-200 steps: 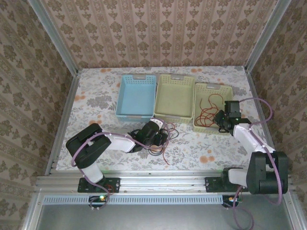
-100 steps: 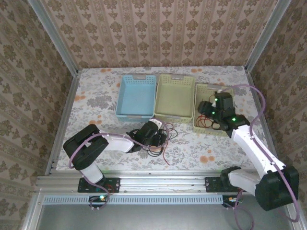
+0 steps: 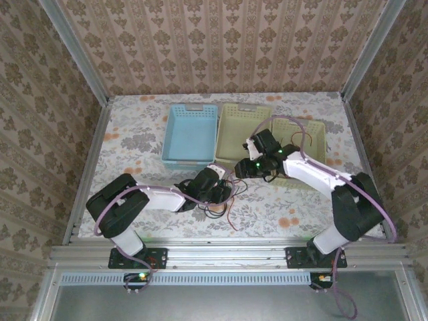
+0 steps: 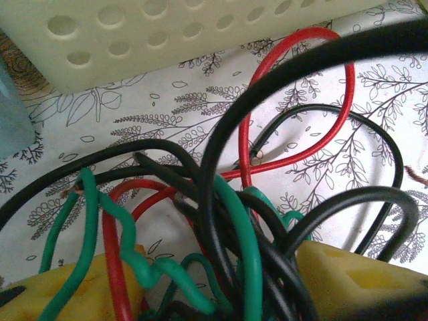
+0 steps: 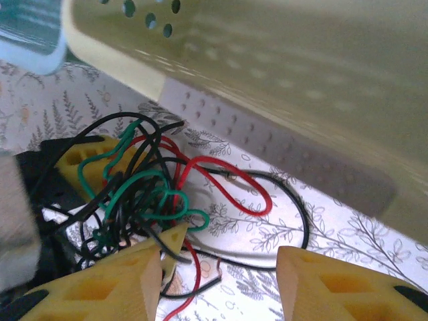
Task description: Untangle the cables
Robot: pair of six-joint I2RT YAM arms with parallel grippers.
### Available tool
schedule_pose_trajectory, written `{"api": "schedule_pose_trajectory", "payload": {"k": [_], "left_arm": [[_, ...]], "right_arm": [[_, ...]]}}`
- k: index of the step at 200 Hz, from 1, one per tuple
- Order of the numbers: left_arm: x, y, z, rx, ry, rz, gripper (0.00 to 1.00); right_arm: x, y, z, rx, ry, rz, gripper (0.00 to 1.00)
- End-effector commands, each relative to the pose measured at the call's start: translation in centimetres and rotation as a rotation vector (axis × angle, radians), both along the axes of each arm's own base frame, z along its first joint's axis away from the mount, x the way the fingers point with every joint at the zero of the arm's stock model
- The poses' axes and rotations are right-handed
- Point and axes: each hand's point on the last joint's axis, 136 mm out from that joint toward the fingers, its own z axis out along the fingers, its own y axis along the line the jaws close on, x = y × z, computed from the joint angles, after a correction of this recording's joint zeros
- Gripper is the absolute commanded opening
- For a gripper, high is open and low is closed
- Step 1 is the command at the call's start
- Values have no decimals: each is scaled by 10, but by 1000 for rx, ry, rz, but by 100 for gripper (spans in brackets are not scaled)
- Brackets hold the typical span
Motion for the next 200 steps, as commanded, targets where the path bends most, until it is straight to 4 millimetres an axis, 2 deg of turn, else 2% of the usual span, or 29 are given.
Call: {"api": "schedule_pose_trajectory", "payload": {"k": [1,29,52,106,121,140,153,179,200], "left_arm": [[-10,14,-10,44,41,-11,61],[-10,14,-11,45,42,-10,61],[-11,14,-10,44,41,-11,61],[-10,13,-9,44,38,-13,61],[-10,13,-9,44,39,-13,61],[-9,13,-9,46,38,-11,61],[-9,14,-10,48,39,-7,61],[-10,15,-12,54,41,-4,62],[-10,17,-15,64,47,-1,63]], "right_arm": [[-3,5,-4,-1,57,43,50],[4,9,-20,-21,100,44,50],[3,6,-34,-60,155,38,50],[5,8,-49,-78,179,48,50],[7,9,-52,-77,180,49,41],[8,10,-51,-70,168,47,18],[7,8,-48,-72,160,42,9],[10,6,-31,-49,81,27,0],[7,5,-2,3,6,17,0]]}}
